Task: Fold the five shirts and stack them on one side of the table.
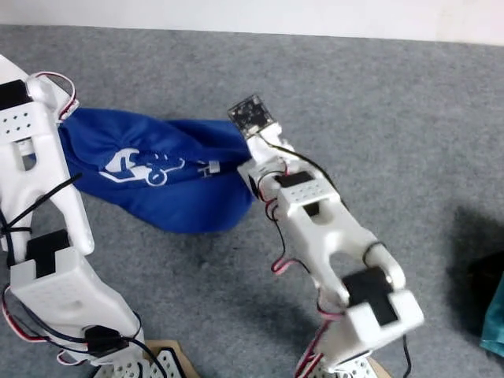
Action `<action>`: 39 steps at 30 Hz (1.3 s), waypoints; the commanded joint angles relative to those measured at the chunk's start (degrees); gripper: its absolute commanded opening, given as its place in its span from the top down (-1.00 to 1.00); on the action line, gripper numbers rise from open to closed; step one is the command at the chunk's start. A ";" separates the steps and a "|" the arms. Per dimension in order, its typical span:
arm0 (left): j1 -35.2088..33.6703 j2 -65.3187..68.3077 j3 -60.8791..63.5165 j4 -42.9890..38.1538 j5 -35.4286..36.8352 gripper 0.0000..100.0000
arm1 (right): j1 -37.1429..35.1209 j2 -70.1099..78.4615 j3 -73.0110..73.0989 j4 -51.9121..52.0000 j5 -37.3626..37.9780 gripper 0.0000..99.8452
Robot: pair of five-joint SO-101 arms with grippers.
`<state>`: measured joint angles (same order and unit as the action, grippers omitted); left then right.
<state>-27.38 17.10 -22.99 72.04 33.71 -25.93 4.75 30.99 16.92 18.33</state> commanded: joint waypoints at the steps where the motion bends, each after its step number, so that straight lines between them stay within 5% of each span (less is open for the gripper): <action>1: 1.54 -3.21 0.92 -0.97 0.35 0.99 | 1.36 3.21 -7.34 2.42 1.23 0.85; 4: 1.54 -3.21 1.10 -0.97 0.35 0.99 | 1.36 3.38 -9.10 3.91 1.67 1.00; 20: 2.07 -3.12 1.63 -0.70 0.35 0.99 | 2.95 3.56 -9.54 3.74 1.49 0.84; 39: 2.77 -3.30 4.44 -3.43 0.35 0.99 | 3.82 3.12 -9.89 1.71 1.41 0.98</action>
<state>-25.89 17.10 -18.15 69.58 33.63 -23.65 8.79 24.92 19.47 19.30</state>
